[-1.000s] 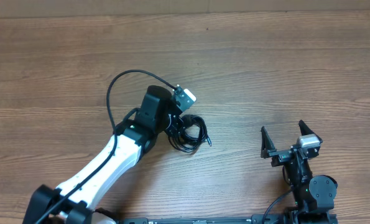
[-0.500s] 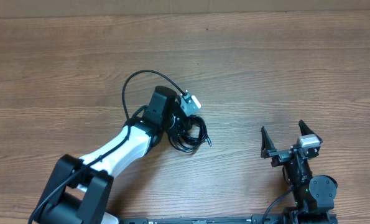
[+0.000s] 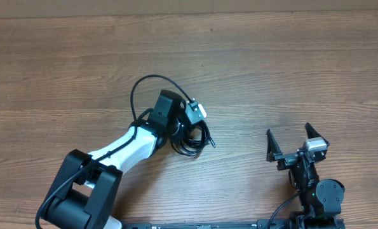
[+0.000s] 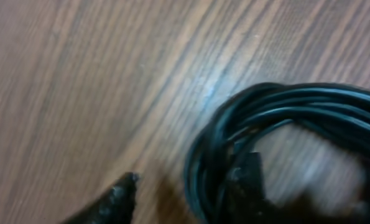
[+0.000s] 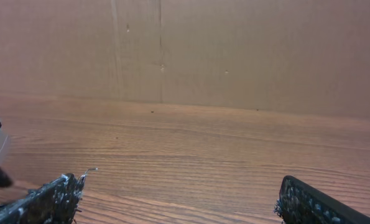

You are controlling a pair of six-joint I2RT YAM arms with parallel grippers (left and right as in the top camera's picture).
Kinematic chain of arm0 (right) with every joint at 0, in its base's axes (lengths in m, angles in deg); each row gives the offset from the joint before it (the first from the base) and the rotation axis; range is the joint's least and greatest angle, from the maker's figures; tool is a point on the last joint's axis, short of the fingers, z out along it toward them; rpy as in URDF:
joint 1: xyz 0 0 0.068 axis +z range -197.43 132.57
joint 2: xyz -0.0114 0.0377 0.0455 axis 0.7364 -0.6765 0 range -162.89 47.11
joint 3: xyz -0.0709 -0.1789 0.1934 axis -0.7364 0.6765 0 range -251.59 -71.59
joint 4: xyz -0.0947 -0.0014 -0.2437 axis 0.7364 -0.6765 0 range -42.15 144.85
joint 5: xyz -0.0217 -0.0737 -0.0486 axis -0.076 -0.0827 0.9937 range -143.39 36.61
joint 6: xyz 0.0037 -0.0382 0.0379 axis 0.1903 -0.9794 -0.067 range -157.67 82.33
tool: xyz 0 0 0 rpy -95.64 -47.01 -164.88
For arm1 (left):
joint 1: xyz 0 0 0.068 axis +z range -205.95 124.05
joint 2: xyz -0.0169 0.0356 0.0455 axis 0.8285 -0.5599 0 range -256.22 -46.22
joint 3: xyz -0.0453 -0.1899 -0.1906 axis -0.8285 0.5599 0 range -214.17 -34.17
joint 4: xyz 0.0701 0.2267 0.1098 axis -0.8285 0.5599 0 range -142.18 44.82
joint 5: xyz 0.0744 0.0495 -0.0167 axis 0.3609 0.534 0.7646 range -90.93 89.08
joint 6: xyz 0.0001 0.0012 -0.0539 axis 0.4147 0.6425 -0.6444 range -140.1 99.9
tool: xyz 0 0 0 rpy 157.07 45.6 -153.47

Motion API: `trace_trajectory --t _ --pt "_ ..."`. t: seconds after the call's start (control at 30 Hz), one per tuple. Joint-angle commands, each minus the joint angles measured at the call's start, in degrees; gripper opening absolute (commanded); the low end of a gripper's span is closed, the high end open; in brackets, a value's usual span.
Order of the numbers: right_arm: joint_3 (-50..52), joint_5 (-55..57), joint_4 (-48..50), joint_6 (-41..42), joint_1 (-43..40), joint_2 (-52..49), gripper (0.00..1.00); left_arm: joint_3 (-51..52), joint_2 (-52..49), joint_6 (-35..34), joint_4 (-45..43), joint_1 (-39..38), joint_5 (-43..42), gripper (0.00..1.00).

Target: Untangle cables

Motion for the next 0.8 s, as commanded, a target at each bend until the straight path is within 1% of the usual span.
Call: trace_trajectory --t 0.0,0.03,0.07,0.13,0.2,0.27,0.37,0.43,0.47,0.5,0.7,0.77 --pt "0.6 0.5 0.2 -0.1 0.2 0.7 1.00 -0.6 -1.1 0.4 1.4 0.1 -5.3 0.10" --pt "0.6 0.5 0.2 -0.1 0.2 0.7 1.00 -0.6 -1.1 -0.1 1.5 0.1 -5.2 0.04" --pt "0.6 0.5 0.2 -0.1 0.2 0.7 1.00 -0.6 -1.1 -1.0 1.6 0.1 -5.2 0.04" --pt "0.6 0.5 0.2 -0.1 0.2 0.7 1.00 -0.6 -1.1 -5.1 1.7 0.1 -5.2 0.04" --pt "0.6 0.5 0.2 -0.1 0.2 0.7 1.00 -0.6 -1.1 -10.5 1.9 0.1 -5.2 0.04" --pt "0.6 0.5 0.2 -0.1 0.2 0.7 1.00 -0.6 -1.1 -17.9 2.3 0.1 -4.7 0.04" --pt "0.6 0.5 0.2 -0.1 0.2 0.7 1.00 -0.7 -0.6 -27.1 4.0 0.1 -4.5 0.04" --pt "0.6 0.5 0.2 -0.1 0.2 0.7 1.00 -0.7 0.1 -35.3 5.4 0.1 -4.3 0.04" --pt "0.6 0.5 0.2 -0.1 0.2 0.7 1.00 -0.7 0.5 -41.6 6.2 0.1 -4.4 0.04" --pt "0.6 0.5 0.2 -0.1 0.2 0.7 1.00 -0.7 1.6 -54.8 9.3 0.1 -4.3 0.04" --pt "0.6 0.5 0.2 -0.1 0.2 0.7 1.00 -1.1 7.1 -75.4 21.5 0.2 -4.9 0.04" --pt "0.6 0.5 0.2 -0.1 0.2 0.7 1.00 -1.1 9.0 -79.9 25.4 0.2 -6.1 0.04"
